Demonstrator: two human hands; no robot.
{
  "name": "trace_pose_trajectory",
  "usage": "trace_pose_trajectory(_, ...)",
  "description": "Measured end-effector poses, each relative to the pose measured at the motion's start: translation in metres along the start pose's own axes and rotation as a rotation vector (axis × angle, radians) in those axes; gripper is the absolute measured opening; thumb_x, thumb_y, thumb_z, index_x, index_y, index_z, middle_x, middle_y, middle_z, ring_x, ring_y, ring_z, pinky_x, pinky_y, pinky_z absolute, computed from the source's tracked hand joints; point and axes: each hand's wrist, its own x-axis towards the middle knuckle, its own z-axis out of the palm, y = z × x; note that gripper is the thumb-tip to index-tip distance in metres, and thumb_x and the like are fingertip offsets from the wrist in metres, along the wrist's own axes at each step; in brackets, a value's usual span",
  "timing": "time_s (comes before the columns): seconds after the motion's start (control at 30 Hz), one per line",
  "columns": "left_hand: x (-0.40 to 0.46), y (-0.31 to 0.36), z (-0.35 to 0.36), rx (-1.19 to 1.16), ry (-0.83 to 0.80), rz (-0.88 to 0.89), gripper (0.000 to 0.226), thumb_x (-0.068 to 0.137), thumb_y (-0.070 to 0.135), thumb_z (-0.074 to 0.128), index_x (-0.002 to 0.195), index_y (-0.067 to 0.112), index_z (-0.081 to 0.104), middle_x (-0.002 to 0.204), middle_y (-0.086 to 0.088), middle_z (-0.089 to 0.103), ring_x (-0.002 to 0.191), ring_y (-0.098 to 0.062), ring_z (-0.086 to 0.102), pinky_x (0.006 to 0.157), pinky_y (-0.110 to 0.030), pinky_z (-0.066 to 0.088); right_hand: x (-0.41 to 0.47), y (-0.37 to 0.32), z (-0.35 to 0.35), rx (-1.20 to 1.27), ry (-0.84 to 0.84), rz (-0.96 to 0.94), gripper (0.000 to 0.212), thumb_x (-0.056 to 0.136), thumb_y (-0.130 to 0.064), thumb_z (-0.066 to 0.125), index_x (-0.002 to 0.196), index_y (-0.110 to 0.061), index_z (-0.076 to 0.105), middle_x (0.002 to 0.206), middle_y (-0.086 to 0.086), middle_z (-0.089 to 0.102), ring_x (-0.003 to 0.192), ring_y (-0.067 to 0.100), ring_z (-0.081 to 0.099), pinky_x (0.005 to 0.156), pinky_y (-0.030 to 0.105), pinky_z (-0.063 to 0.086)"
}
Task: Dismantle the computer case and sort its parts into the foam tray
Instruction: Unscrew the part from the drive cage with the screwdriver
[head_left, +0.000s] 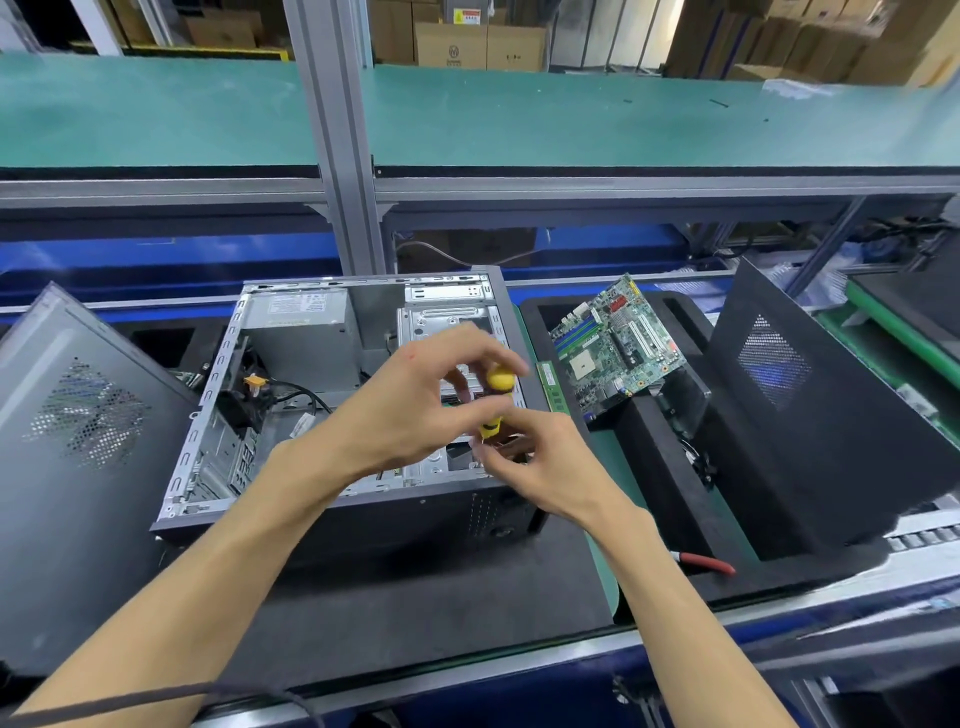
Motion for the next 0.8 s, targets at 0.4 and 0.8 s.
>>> trace_pose_trajectory(0.4, 0.004, 0.009, -0.011, 0.156, -0.07, 0.025, 0.017, 0.09, 0.02, 0.072, 0.108, 0.02, 0.07, 0.096, 0.005, 0.065, 0.092, -0.014, 0.062, 0.078, -0.032, 0.054, 0.006, -0.003, -0.009, -0.084, -0.05, 0.012, 0.007, 0.091, -0.023, 0.074, 0.084, -0.022, 0.075, 0.067, -0.018, 0.068, 0.059, -0.002, 0.056, 0.061, 0.011, 0.041)
trace_pose_trajectory(0.8, 0.007, 0.014, -0.014, 0.101, -0.112, 0.035, 0.03, 0.091, 0.004, 0.066, 0.118, 0.018, 0.071, 0.11, 0.004, 0.064, 0.102, -0.014, 0.063, 0.082, -0.025, 0.053, 0.008, -0.003, -0.014, -0.006, -0.056, 0.104, 0.014, 0.091, -0.023, 0.076, 0.078, -0.021, 0.073, 0.059, -0.014, 0.064, 0.054, -0.002, 0.054, 0.058, 0.011, 0.04)
